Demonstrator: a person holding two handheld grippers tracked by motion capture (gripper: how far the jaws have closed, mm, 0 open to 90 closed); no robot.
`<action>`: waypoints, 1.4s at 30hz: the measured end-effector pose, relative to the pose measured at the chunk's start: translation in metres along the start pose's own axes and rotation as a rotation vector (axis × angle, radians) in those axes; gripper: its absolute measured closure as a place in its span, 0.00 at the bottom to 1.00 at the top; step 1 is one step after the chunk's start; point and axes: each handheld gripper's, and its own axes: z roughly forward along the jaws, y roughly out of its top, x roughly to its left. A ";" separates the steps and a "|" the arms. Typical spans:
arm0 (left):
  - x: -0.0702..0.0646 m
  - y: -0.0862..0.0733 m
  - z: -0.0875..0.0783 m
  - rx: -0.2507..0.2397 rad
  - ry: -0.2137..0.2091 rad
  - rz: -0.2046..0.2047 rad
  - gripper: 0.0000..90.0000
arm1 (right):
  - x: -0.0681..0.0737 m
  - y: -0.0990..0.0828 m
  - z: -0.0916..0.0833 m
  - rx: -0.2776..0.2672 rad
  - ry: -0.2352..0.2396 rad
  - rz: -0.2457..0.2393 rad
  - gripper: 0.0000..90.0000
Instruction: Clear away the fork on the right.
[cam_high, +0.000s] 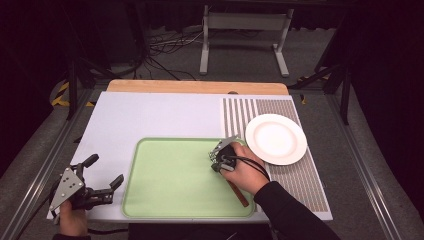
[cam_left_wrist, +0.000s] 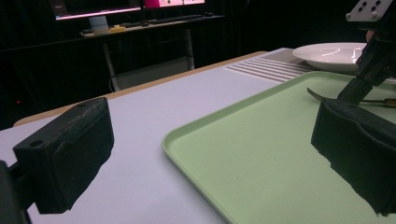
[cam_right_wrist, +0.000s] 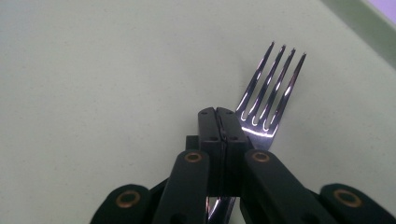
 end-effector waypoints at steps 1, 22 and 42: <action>0.000 0.000 0.000 -0.001 0.001 -0.001 0.00 | -0.001 0.000 0.000 0.001 -0.007 0.006 1.00; 0.000 0.000 0.000 0.001 0.000 0.001 0.00 | -0.029 -0.012 -0.010 0.003 -0.070 0.068 1.00; 0.000 0.000 0.001 0.005 0.000 0.001 0.00 | -0.045 -0.024 -0.019 0.007 -0.119 0.125 1.00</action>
